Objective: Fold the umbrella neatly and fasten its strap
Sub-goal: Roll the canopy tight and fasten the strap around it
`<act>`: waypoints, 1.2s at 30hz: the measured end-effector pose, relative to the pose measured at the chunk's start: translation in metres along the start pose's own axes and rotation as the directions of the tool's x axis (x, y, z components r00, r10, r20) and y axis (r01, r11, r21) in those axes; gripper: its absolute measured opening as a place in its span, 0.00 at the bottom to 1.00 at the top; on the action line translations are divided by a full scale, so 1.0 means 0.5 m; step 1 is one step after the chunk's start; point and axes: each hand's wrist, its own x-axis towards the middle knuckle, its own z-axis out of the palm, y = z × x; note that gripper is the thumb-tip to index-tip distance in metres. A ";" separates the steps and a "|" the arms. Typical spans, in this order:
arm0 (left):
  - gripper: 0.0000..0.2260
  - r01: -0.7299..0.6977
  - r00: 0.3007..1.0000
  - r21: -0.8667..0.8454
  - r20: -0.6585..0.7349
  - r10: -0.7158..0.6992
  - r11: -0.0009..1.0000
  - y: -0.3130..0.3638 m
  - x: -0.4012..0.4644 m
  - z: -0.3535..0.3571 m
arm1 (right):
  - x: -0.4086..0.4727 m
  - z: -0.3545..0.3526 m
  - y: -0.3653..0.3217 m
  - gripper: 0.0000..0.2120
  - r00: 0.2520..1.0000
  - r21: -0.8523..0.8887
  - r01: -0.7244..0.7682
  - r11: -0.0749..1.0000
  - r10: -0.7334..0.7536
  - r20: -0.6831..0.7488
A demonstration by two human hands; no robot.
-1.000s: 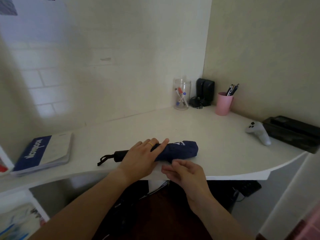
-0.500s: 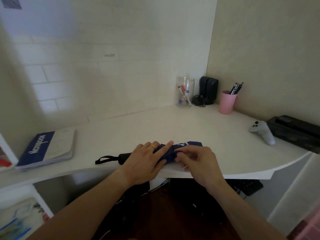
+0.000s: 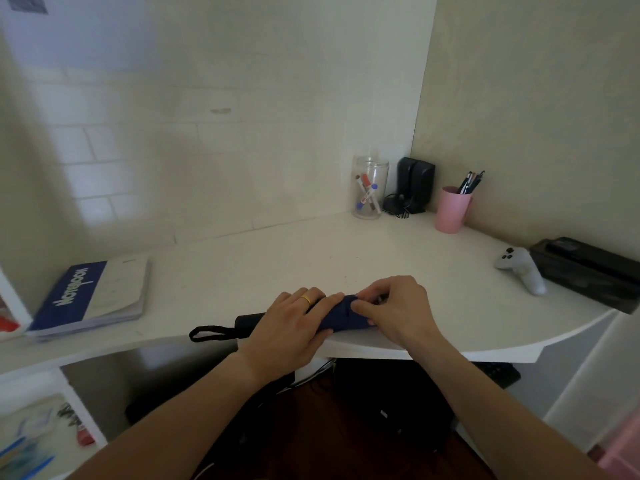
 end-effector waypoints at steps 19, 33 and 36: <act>0.25 0.123 0.944 -0.022 0.311 -0.110 0.992 -0.042 0.127 0.016 | 0.112 0.009 0.072 0.12 0.885 -0.098 0.414 0.905 -0.376 0.274; 0.18 0.414 0.650 -0.874 0.089 -0.755 0.253 0.055 0.210 -0.079 | -0.030 0.054 -0.028 0.35 0.994 0.492 -0.093 0.866 0.051 0.097; 0.19 0.267 0.567 -0.957 0.251 -0.785 -0.113 0.061 0.226 -0.108 | -0.019 0.030 -0.040 0.24 0.995 0.485 0.079 0.871 -0.096 0.012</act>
